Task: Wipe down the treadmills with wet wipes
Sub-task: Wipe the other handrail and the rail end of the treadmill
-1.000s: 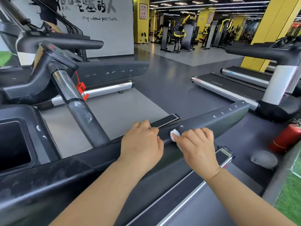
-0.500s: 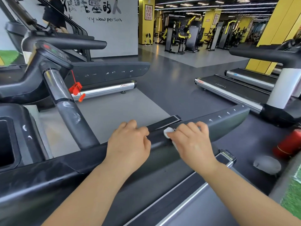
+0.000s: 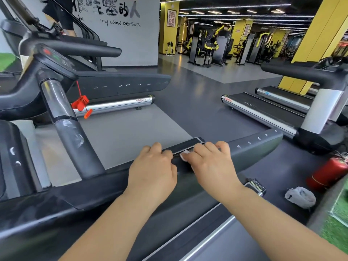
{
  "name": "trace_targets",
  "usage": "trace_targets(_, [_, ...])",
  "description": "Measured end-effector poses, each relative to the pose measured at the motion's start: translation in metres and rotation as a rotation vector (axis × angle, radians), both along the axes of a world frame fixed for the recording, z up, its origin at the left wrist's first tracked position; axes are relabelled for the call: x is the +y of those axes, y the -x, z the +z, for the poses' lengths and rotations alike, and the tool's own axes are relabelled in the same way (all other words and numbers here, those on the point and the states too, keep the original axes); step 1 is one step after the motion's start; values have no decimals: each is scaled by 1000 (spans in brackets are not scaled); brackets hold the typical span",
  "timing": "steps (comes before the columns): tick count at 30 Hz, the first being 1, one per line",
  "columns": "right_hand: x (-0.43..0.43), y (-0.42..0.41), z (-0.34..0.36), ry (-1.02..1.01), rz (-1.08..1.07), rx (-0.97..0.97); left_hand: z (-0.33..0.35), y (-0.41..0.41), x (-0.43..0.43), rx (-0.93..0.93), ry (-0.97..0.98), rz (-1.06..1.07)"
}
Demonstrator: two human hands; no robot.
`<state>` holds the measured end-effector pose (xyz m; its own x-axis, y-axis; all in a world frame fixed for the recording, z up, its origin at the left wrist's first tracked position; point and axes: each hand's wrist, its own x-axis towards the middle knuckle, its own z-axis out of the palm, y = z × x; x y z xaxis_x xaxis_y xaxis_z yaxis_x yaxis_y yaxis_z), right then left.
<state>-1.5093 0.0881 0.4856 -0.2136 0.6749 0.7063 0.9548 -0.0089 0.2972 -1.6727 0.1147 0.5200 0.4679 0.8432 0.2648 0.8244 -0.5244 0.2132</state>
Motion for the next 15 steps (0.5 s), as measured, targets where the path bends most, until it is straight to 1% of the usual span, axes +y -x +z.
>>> trace_targets(4, [-1,-20,5,50,-111,-31,-1,3,3,-16,14,11])
trace_targets(6, [-2,-21,8,49,-143,66,-3,1,2,-26,10,18])
trace_targets(8, [-3,-11,9,18,-94,186,-6,-1,0,-40,-3,30])
trace_targets(9, [-2,-4,7,2,-58,207,-7,-1,0,-48,-13,35])
trace_targets(10, [-2,3,5,-12,-36,186,-9,-1,0,-61,-19,39])
trace_targets(12, [-1,8,-3,-54,-33,84,-10,0,1,-98,-20,44])
trace_targets(15, [-3,-5,-6,-98,-27,10,-11,2,1,-138,-24,42])
